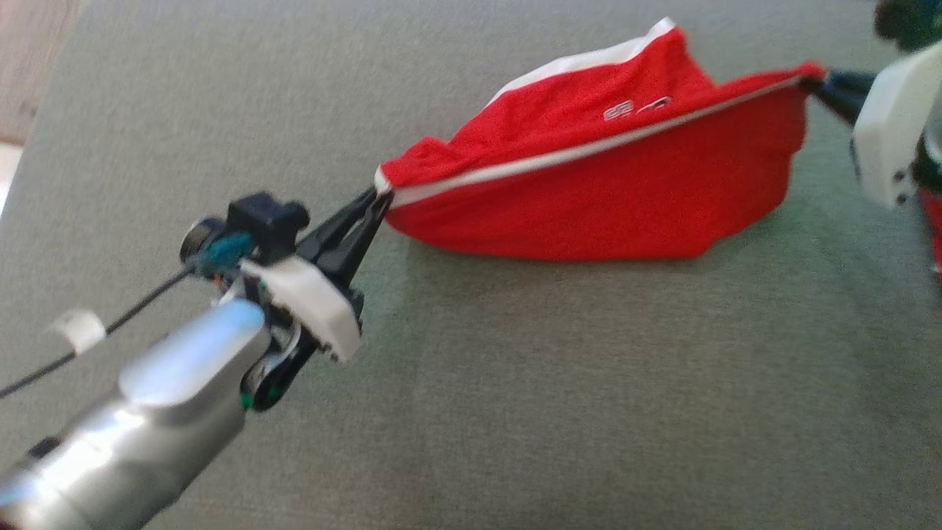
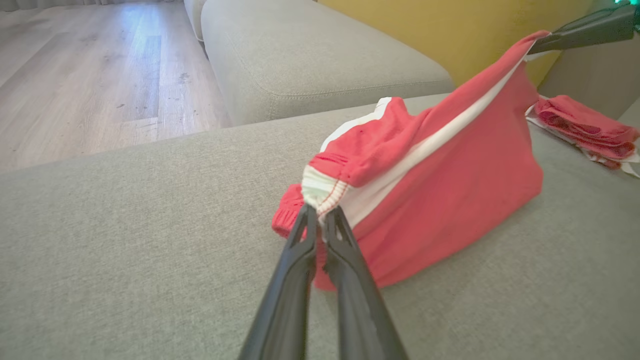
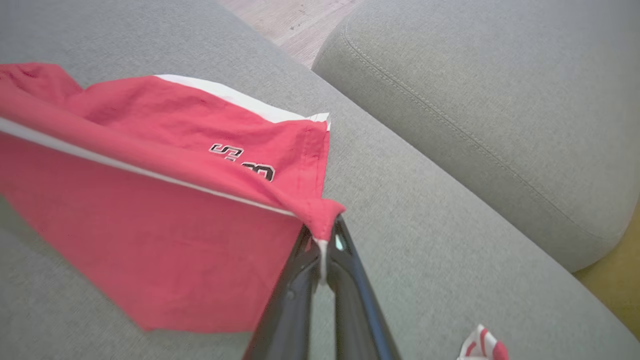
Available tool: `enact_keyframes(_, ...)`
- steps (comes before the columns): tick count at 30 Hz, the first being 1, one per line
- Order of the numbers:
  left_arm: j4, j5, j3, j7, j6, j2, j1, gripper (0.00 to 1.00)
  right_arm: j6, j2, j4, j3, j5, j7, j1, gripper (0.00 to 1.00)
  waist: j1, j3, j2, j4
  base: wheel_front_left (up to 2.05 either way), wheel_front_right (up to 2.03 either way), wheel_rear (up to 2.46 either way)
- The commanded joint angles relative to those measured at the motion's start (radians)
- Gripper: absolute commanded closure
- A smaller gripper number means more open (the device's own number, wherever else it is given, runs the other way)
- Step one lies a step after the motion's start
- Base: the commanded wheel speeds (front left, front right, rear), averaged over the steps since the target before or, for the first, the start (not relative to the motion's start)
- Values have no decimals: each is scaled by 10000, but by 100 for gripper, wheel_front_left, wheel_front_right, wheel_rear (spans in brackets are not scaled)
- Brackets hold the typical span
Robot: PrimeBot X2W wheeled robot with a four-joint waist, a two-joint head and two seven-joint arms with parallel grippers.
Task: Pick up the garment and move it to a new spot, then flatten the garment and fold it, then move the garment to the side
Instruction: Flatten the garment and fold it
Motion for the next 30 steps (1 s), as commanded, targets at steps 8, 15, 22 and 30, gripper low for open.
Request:
enact_keyframes(8,1609,89,367,318,-681,-716,-1707,100,-9,-96,562,618,-309,447,-1705,100,-3,1356,0,944,0,0,0)
enact_keyframes(15,2774,103,233,341,-1089,-1445,-2493,100,-9,-21,1026,1374,-327,473,-2687,100,-3,1891,0,1277,0,0,0)
enact_keyframes(22,3662,15,116,105,-1276,-2011,-3018,100,-9,150,1538,1882,-238,239,-3334,100,-3,2218,0,1405,0,0,0)
enact_keyframes(30,4366,-129,-108,-144,-1332,-2458,-3425,62,-9,360,1991,2199,-276,-289,-3848,100,-3,2504,0,1502,0,0,0)
